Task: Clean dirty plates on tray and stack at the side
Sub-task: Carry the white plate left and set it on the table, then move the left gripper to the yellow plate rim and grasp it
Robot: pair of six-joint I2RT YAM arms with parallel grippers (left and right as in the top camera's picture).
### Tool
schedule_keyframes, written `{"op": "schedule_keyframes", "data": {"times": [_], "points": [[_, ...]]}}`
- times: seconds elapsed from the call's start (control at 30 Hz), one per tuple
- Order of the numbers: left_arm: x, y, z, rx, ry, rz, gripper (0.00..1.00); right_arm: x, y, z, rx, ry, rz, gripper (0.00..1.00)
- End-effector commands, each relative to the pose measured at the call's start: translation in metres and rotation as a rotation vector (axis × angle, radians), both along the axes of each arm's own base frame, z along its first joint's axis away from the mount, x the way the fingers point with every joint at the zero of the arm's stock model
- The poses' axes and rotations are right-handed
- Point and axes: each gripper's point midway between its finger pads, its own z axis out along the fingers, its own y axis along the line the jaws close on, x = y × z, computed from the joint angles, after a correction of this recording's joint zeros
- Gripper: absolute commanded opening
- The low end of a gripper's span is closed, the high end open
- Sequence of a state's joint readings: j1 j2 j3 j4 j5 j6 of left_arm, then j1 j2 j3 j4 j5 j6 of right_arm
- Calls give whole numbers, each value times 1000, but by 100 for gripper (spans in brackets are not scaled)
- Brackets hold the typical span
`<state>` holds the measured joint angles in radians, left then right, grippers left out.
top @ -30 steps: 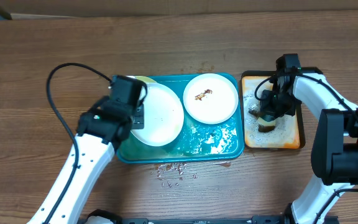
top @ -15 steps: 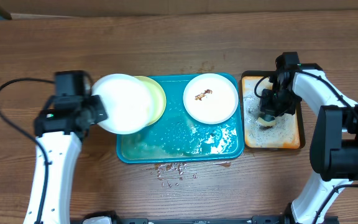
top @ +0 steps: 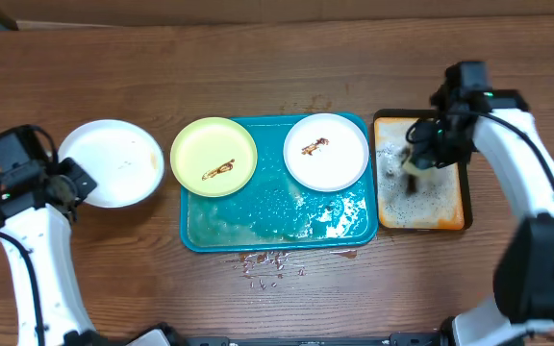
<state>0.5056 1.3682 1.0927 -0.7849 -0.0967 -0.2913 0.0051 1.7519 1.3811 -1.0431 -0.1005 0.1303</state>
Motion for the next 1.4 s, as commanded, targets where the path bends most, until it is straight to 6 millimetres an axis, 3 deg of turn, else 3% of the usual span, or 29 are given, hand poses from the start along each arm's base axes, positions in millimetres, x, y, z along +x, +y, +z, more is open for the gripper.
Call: {"op": "schedule_keyframes", "data": {"times": [0.0, 0.3, 0.53, 0.63, 0.77, 0.9, 1.1, 1.2, 1.37], "points": [[6, 14, -15, -39, 8, 51, 4, 2, 1, 41, 10, -103, 3, 4], [17, 36, -57, -62, 59, 88, 4, -19, 1, 46, 8, -51, 6, 4], [14, 35, -82, -97, 119, 90, 5, -21, 1, 46, 9, -46, 6, 4], [15, 35, -81, -100, 116, 87, 25, -21, 1, 46, 8, -45, 6, 4], [26, 22, -75, -161, 58, 40, 37, -21, 1, 46, 8, -46, 6, 4], [49, -5, -49, -242, -71, -78, 46, -20, 1, 46, 8, -46, 6, 4], [102, -74, 8, -221, -302, -488, 60, -21, 1, 46, 8, -45, 6, 4], [114, -101, 12, -152, -307, -649, 62, -21, 1, 46, 8, -45, 6, 4], [131, -138, 2, -54, -266, -809, 65, -22, 1, 46, 8, -38, 6, 4]]}}
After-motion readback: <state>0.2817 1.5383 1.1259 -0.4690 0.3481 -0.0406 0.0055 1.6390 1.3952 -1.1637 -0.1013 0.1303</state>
